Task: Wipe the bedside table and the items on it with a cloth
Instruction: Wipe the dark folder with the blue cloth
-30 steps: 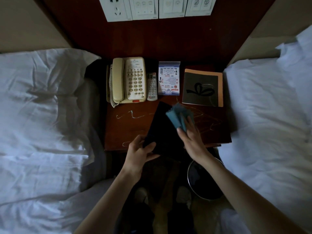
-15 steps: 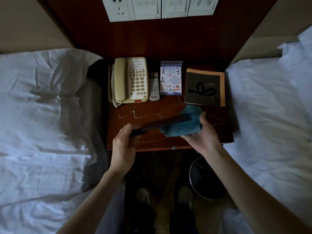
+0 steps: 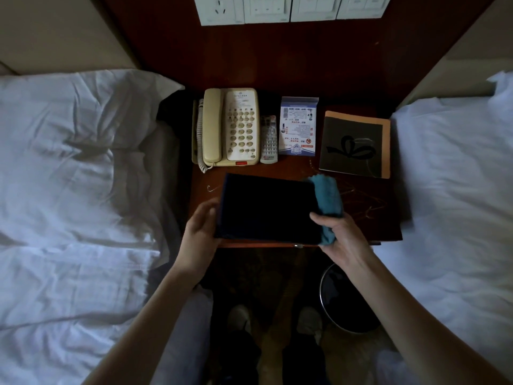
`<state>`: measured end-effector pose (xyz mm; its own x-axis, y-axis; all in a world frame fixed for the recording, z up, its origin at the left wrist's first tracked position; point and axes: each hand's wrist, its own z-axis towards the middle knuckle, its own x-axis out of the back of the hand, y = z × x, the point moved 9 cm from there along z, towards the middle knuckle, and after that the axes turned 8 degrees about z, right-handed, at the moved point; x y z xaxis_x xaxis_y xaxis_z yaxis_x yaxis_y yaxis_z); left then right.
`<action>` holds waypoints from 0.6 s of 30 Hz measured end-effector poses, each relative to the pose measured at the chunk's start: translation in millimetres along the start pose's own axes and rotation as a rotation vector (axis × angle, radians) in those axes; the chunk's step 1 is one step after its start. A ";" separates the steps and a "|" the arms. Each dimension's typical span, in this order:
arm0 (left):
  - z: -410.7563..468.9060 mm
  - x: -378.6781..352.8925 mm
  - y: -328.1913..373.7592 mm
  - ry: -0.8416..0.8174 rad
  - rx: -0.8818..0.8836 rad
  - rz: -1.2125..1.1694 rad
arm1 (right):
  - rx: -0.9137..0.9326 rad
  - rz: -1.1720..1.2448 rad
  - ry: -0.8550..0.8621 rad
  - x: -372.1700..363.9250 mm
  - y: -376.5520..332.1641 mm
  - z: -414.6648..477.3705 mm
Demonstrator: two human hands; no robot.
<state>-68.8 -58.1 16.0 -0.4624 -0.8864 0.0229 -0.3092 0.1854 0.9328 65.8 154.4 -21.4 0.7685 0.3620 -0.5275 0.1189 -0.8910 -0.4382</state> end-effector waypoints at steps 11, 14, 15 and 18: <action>-7.4 -21.3 -48.1 -0.075 0.367 -0.454 | 0.486 -0.943 -0.060 -46.8 -8.7 -15.2; -6.7 -22.2 -43.5 -0.082 0.327 -0.456 | 0.694 -1.415 -0.038 -69.4 -2.0 -15.0; -6.7 -22.7 -42.0 -0.087 0.319 -0.451 | 0.723 -1.515 -0.014 -74.6 1.1 -14.2; -5.7 -22.8 -39.8 -0.067 0.323 -0.443 | 0.743 -1.572 -0.037 -90.6 12.0 -14.7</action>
<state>-41.2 -47.7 -19.6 -0.2788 -0.8823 -0.3792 -0.7204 -0.0690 0.6901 6.8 106.9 31.9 0.1981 0.7020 0.6841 0.3776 0.5894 -0.7142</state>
